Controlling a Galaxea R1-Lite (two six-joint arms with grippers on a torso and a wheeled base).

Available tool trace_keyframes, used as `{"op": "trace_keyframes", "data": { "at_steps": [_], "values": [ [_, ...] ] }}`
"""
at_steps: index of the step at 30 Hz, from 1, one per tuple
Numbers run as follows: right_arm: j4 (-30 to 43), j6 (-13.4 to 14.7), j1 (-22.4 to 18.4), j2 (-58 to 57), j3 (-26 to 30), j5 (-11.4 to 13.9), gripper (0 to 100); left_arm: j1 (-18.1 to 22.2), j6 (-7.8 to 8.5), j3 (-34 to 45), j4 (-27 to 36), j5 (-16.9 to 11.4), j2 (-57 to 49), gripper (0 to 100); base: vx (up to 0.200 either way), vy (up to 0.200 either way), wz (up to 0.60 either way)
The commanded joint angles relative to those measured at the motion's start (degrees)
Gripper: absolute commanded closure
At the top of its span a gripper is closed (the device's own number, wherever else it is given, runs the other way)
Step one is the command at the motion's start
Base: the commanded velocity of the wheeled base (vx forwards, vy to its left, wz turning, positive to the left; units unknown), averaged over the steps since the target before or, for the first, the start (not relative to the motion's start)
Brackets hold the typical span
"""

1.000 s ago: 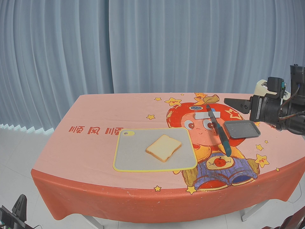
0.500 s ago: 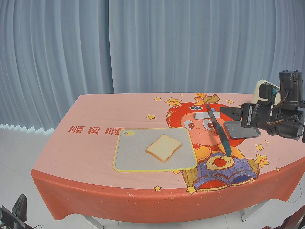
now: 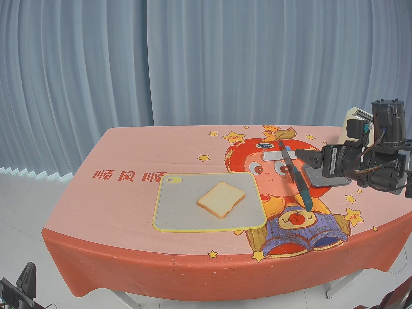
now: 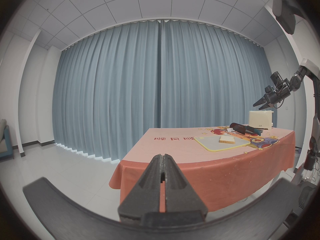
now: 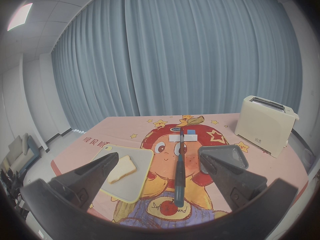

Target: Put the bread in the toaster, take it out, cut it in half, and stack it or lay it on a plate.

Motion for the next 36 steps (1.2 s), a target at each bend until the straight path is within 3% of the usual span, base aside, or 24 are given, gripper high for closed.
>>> {"op": "trace_keyframes", "data": {
  "at_steps": [1,24,36],
  "values": [
    [0.01,-0.01,0.37,0.15,0.04,-0.41,0,0.0,0.02,1.01,-0.01,0.06,-0.22,100,0.0,0.0,0.0],
    [0.01,0.25,1.95,1.64,0.31,-3.13,0,0.0,0.02,1.01,-0.01,0.06,-0.22,100,0.0,0.0,0.0],
    [-0.08,0.34,0.28,6.74,1.36,-4.89,0,0.0,0.02,1.01,-0.01,-0.02,-0.22,100,0.0,0.0,0.0]
  ]
}}
